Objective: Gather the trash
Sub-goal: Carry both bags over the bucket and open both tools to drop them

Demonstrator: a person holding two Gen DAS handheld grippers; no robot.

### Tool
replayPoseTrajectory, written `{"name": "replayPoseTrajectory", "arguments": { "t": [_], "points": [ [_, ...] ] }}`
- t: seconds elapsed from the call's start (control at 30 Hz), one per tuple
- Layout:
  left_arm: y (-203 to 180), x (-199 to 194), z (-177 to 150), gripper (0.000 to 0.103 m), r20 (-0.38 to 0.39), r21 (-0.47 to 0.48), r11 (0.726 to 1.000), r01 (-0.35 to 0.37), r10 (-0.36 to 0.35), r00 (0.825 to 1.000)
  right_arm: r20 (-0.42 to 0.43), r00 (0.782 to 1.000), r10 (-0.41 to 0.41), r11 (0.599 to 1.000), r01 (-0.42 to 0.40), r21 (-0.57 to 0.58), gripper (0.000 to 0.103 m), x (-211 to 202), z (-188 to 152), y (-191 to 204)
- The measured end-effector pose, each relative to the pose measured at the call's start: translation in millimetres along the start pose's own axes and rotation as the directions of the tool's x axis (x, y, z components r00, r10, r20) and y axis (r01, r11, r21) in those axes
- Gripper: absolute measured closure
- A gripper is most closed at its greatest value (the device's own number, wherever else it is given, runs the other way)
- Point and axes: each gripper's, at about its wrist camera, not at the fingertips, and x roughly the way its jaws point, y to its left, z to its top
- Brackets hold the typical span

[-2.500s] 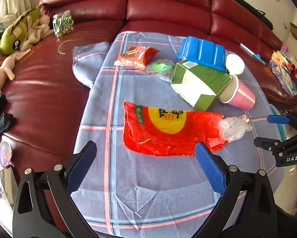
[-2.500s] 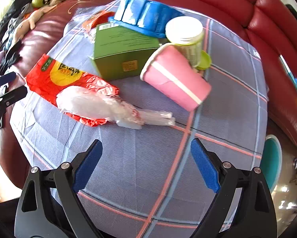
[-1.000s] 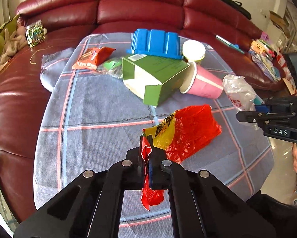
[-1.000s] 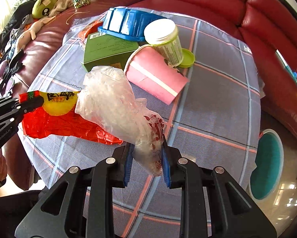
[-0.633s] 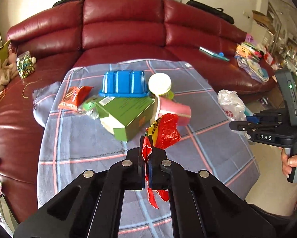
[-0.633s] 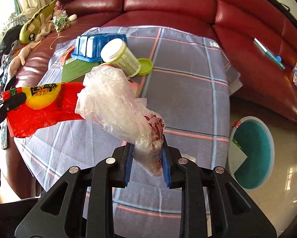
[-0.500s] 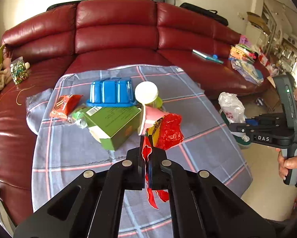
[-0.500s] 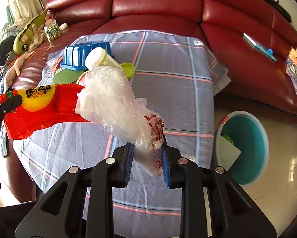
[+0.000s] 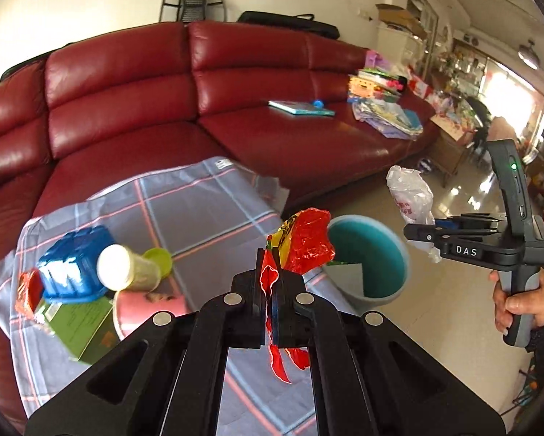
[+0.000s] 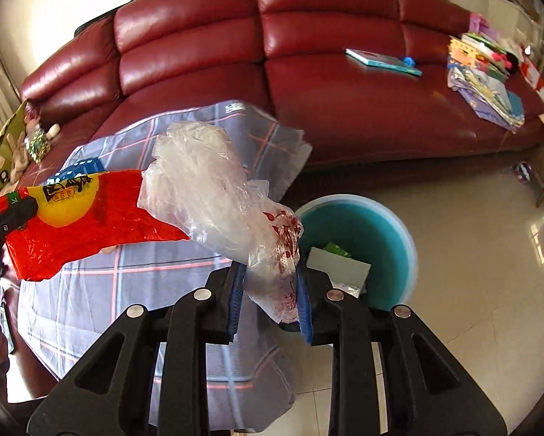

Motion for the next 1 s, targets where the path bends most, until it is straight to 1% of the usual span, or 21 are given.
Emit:
{"name": "replayPoseTrajectory", "arguments": {
  "t": [0.13,0.2,0.3,0.5,0.63,0.67,0.7,0.73,0.8,0.83,0.93,1.0],
  "points": [
    [-43.3,52.6,20.4,0.101,-0.05,0.055,0.996,0.064,-0.061,0.997,0.009,0.999,-0.036,0.996,0.035,0.085,0.079,0.1,0.6,-52.4],
    [-62.2,82.7,24.8,0.101,-0.092,0.07,0.993,0.091,-0.085,0.992,0.004,0.999,-0.042,0.991,0.042,0.124,0.079,4.9,-0.9,-76.0],
    [-88.3,124.3,25.3,0.101,-0.149,0.098,0.987,0.126,-0.111,0.983,-0.017,0.999,-0.046,0.986,0.049,0.16,0.079,18.1,-6.9,-99.9],
    [-129.7,193.0,10.6,0.101,-0.26,0.147,0.973,0.175,-0.133,0.957,-0.071,0.997,-0.026,0.977,0.041,0.209,0.079,54.4,-14.0,-130.3],
    [-141.1,226.4,1.7,0.098,-0.317,0.149,0.972,0.182,-0.127,0.94,-0.102,0.995,-0.013,0.973,0.036,0.227,0.079,75.0,-17.3,-137.9],
    [-142.1,231.9,0.1,0.095,-0.327,0.143,0.973,0.183,-0.128,0.936,-0.109,0.994,-0.009,0.973,0.034,0.228,0.079,79.7,-17.5,-139.5],
    [-141.9,236.0,-1.3,0.079,-0.33,0.14,0.974,0.178,-0.123,0.936,-0.116,0.993,-0.005,0.973,0.032,0.23,0.079,84.7,-17.0,-141.0],
    [-142.3,237.8,-1.9,0.057,-0.322,0.144,0.977,0.16,-0.107,0.94,-0.121,0.993,-0.003,0.973,0.031,0.23,0.079,88.4,-17.9,-140.8],
    [-141.0,235.8,-4.1,0.036,-0.286,0.158,0.979,0.125,-0.076,0.955,-0.132,0.991,0.004,0.973,0.027,0.231,0.079,96.6,-18.1,-139.6],
    [-140.0,235.2,-4.5,0.029,-0.276,0.161,0.981,0.113,-0.065,0.959,-0.137,0.991,0.008,0.972,0.025,0.232,0.079,99.6,-18.5,-138.3],
    [-132.5,232.3,-4.4,0.02,-0.271,0.149,0.983,0.106,-0.062,0.961,-0.152,0.988,0.015,0.973,0.021,0.232,0.078,109.7,-18.5,-137.3],
    [-127.0,228.8,-5.4,0.014,-0.266,0.149,0.985,0.088,-0.046,0.963,-0.16,0.987,0.022,0.973,0.016,0.23,0.078,115.5,-18.7,-135.0]
  ]
}}
